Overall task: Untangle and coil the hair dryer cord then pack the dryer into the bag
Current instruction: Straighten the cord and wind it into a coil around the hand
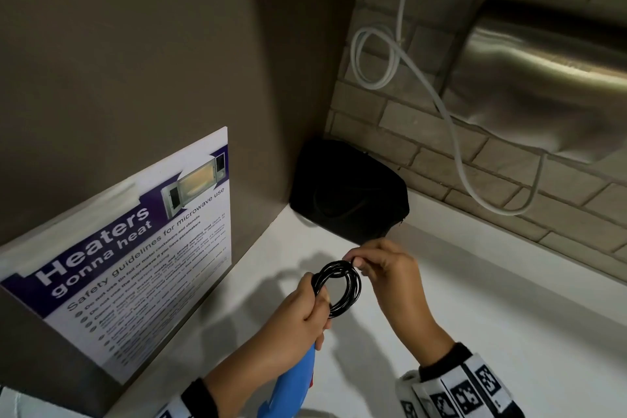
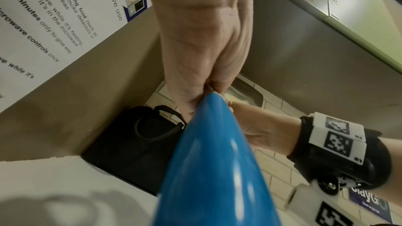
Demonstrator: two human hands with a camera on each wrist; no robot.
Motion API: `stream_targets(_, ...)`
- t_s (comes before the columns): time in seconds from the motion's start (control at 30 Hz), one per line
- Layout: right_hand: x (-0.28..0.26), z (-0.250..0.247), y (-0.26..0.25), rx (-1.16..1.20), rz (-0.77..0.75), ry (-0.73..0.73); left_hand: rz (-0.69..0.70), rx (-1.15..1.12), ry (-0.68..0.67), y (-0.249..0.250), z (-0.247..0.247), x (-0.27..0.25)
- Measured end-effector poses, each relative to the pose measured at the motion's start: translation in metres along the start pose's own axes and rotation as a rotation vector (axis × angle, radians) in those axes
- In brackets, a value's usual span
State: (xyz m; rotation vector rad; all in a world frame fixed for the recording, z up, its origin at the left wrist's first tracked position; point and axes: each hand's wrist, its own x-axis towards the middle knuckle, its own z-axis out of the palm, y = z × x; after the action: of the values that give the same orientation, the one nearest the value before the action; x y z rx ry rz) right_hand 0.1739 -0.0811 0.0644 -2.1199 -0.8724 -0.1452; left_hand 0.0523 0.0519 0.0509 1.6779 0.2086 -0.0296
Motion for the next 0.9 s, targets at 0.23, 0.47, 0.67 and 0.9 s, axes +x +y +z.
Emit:
stream_targets(0.23,-0.008,0.008,-0.020,0.654,0.567,-0.062,0.035,0.004,0.065,0.000,0.009,0.002)
stream_targets(0.47,-0.010,-0.005,-0.033,0.876,0.678,-0.235,0.021,0.085,0.173,-0.003,0.012,0.005)
stream_targets(0.67,-0.019,-0.009,-0.039,0.714,0.484,-0.369,-0.011,0.057,0.183,-0.006,0.012,0.008)
stream_targets(0.9,-0.023,0.000,-0.040,0.782,0.514,-0.154,0.046,0.081,0.174,0.000,0.013,0.001)
